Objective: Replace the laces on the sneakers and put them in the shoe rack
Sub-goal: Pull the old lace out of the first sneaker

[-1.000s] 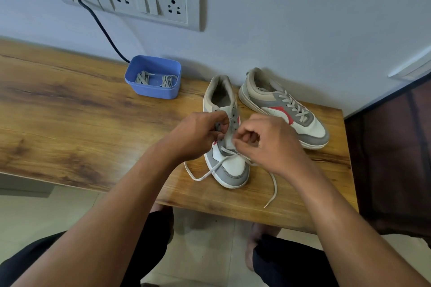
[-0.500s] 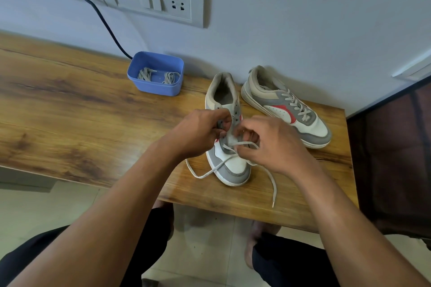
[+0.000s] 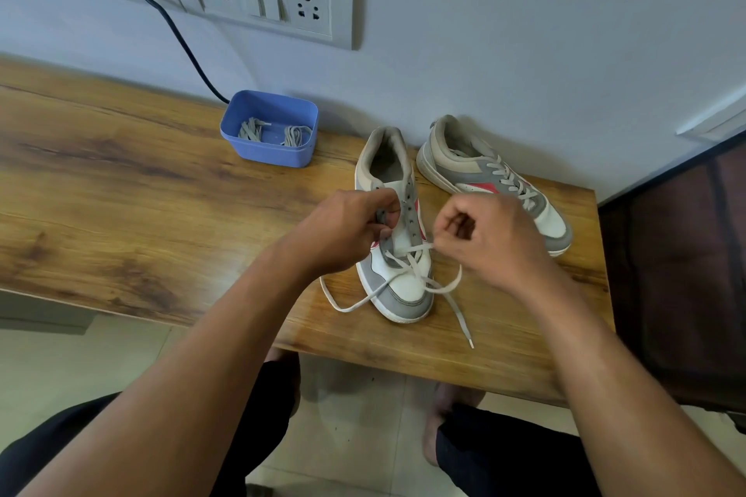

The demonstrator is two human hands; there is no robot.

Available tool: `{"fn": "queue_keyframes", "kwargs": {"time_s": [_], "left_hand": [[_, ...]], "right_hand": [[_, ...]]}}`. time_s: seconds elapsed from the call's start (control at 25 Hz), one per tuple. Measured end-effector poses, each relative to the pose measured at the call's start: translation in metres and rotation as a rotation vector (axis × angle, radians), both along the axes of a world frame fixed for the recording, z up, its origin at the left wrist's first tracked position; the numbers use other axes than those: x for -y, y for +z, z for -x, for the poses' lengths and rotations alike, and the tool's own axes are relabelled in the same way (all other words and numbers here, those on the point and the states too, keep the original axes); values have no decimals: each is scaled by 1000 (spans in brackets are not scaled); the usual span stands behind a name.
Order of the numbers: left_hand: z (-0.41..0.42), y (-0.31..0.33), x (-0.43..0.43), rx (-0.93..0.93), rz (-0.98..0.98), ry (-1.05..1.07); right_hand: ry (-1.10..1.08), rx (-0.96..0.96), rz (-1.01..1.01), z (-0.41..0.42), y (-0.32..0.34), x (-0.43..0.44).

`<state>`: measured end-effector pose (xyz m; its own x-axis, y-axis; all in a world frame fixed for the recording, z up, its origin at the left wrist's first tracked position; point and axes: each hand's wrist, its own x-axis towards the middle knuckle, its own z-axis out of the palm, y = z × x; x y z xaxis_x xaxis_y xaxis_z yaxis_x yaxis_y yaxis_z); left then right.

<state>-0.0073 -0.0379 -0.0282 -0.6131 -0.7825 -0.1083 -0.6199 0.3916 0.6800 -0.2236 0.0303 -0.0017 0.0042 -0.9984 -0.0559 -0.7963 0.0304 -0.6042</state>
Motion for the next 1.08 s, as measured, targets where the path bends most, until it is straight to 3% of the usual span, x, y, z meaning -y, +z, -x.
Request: {"fn": "queue_keyframes", "kwargs": {"time_s": [0.08, 0.24, 0.4, 0.6, 0.76, 0.96, 1.08], "left_hand": [[0, 0, 0, 0, 2, 2], [2, -1, 0, 21, 15, -5], [1, -1, 0, 14, 11, -6], [3, 0, -1, 33, 17, -15], [2, -2, 0, 12, 16, -9], [1, -2, 0, 19, 27, -7], [0, -1, 0, 15, 16, 1]], "right_hand": [[-44, 50, 17, 6, 3, 1], [131, -32, -90, -10, -8, -4], [5, 59, -80, 10, -7, 1], [112, 28, -154, -6, -8, -5], [-11, 47, -79, 8, -9, 0], [125, -1, -94, -5, -14, -1], [35, 41, -47, 7, -12, 1]]}}
